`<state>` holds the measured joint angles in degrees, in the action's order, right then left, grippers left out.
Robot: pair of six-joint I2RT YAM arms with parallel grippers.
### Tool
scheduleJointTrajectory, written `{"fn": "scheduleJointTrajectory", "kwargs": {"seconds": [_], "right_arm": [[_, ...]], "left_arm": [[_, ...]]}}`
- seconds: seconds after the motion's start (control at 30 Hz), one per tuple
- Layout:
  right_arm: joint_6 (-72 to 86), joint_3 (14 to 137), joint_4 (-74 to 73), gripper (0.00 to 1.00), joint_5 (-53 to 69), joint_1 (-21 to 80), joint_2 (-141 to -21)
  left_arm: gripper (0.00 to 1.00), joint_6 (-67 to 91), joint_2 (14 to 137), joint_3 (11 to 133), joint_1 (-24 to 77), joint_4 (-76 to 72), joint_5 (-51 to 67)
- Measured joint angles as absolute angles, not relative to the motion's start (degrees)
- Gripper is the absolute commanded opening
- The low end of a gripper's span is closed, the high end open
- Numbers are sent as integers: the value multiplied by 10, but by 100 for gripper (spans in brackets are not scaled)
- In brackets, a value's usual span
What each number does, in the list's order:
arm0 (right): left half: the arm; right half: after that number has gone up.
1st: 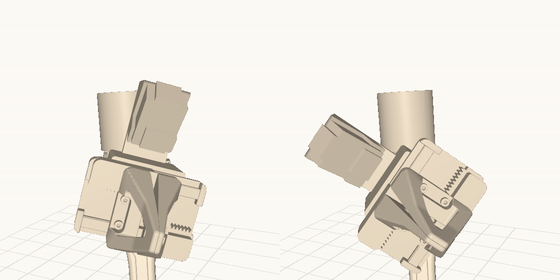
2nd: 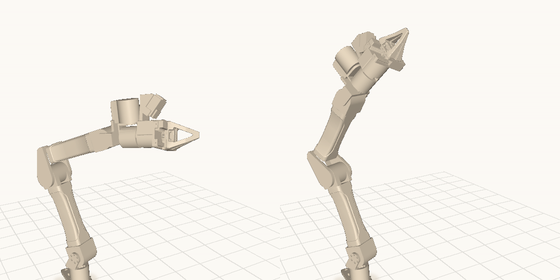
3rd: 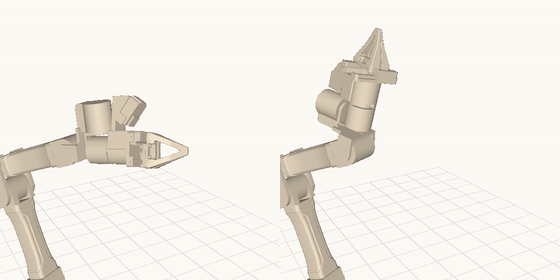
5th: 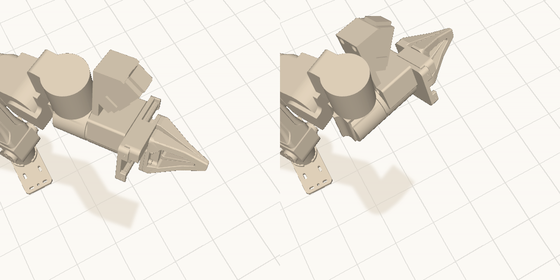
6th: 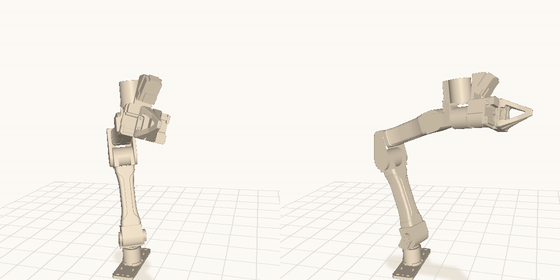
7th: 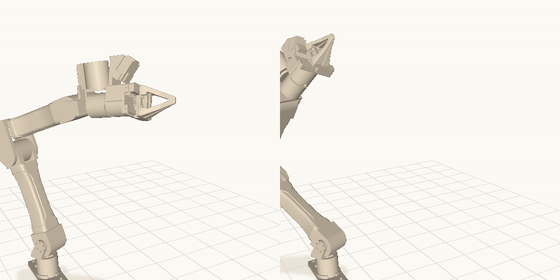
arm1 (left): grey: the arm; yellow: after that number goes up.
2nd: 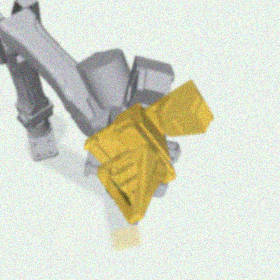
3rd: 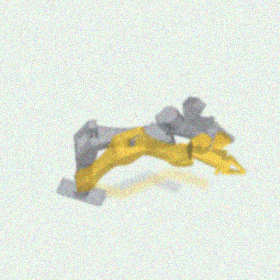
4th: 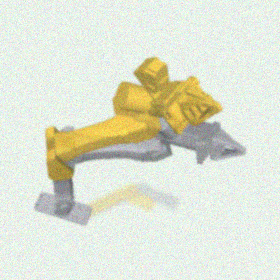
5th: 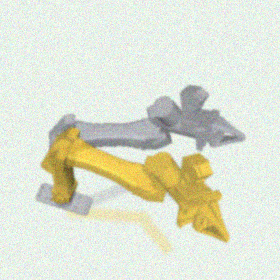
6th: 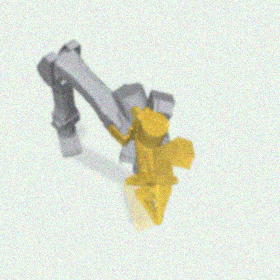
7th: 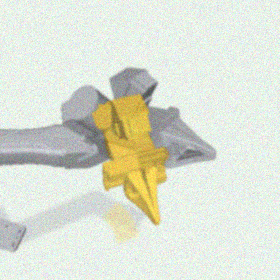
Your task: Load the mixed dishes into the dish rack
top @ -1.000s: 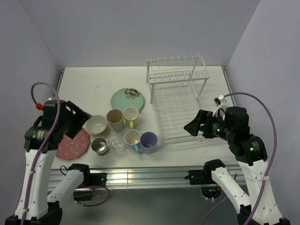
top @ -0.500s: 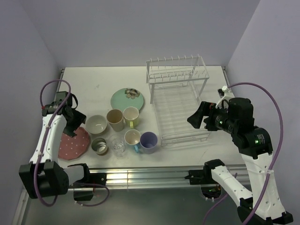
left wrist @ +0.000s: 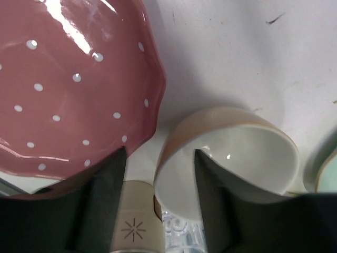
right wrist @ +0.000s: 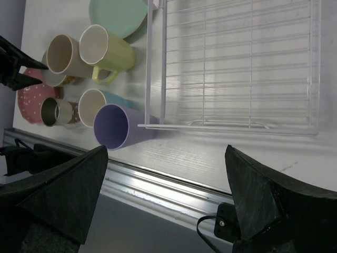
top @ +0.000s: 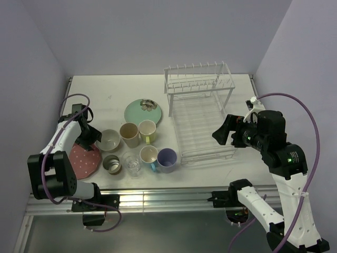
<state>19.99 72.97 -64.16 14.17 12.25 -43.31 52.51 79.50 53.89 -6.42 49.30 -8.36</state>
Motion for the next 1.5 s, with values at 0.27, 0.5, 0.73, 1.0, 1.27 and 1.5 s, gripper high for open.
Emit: {"fn": "scheduleJointTrajectory", "kwargs": {"seconds": [0.27, 0.5, 0.73, 1.0, 1.27, 1.5], "right_arm": [[200, 729, -641, 100, 139, 123, -435], [201, 726, -640, 100, 139, 123, -435], [201, 726, -641, 100, 140, 123, -445], [216, 730, -641, 99, 173, 123, -497], [266, 730, -612, 100, 253, 126, -553], [349, 756, -528, 100, 334, 184, -603]], "left_arm": [[30, 510, 835, 536, -64, 464, -84], [0, 491, 847, 554, -62, 466, -77], [0, 481, 844, 588, -60, 490, -102], [0, 496, 784, 769, -66, 602, -111], [0, 524, 650, 871, -63, 572, 69], [0, 571, 565, 731, 76, 520, 204]]}}
